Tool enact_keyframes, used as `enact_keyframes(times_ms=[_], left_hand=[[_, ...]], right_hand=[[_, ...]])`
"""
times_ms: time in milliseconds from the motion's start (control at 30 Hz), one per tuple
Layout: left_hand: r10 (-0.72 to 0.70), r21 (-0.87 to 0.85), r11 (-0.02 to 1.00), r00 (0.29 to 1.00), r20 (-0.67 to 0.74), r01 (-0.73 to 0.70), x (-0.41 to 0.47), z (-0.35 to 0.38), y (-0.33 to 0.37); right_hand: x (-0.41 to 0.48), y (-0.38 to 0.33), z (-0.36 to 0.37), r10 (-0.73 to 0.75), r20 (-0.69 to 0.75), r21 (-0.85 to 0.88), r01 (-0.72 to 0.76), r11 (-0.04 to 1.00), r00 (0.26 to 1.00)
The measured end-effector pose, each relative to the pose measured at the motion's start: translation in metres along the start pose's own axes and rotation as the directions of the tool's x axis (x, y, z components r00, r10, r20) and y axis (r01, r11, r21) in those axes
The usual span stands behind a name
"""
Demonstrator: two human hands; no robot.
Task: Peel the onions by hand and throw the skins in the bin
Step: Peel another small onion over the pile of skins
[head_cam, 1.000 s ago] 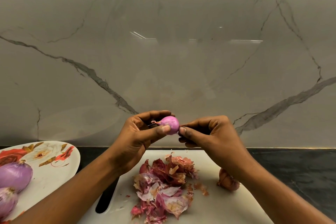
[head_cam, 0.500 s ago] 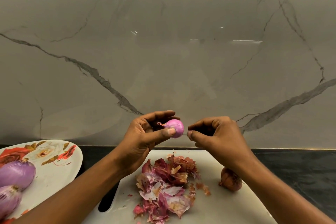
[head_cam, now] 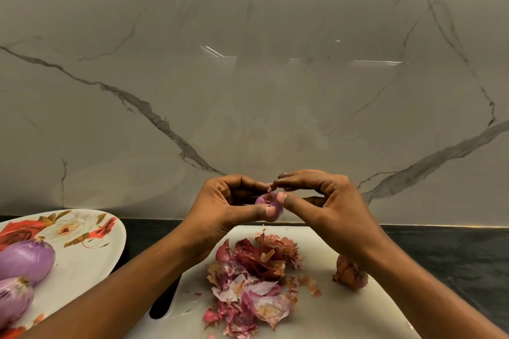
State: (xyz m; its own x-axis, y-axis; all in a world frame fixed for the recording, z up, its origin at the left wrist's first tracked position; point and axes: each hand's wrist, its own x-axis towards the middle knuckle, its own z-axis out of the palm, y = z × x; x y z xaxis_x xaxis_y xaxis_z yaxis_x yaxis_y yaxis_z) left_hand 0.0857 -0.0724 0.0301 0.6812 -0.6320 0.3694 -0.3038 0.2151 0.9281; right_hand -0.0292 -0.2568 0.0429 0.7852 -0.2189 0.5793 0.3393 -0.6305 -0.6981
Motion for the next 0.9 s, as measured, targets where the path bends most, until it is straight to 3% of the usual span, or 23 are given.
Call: enact_keyframes(times_ms=[367,667,800,900], left_hand=[[-0.006,0.006,1.000,0.998,0.070,0.006,-0.0003,0.0011,0.0007],[-0.011,-0.014,1.000,0.982,0.189,0.014,0.0010,-0.0030,-0.0035],[-0.019,-0.053,0.998,0.972,0.233,0.032,0.0024,-0.0054,-0.0042],[-0.005,-0.019,1.000,0.979,0.206,0.009,0.0032,-0.0021,-0.0080]], right_hand=[[0.0019,0.0008,-0.0012,0.004,0.090,-0.029,-0.001,1.000,0.996],[0.0026,0.0035,0.0026,0.105,0.172,0.014,-0.109,0.994,0.980],[0.0037,0.0043,0.0043,0.205,0.202,0.111,-0.230,0.967,0.958],[0.0059,0.0054,0.0048,0.306,0.181,0.282,-0.348,0.894,0.934]])
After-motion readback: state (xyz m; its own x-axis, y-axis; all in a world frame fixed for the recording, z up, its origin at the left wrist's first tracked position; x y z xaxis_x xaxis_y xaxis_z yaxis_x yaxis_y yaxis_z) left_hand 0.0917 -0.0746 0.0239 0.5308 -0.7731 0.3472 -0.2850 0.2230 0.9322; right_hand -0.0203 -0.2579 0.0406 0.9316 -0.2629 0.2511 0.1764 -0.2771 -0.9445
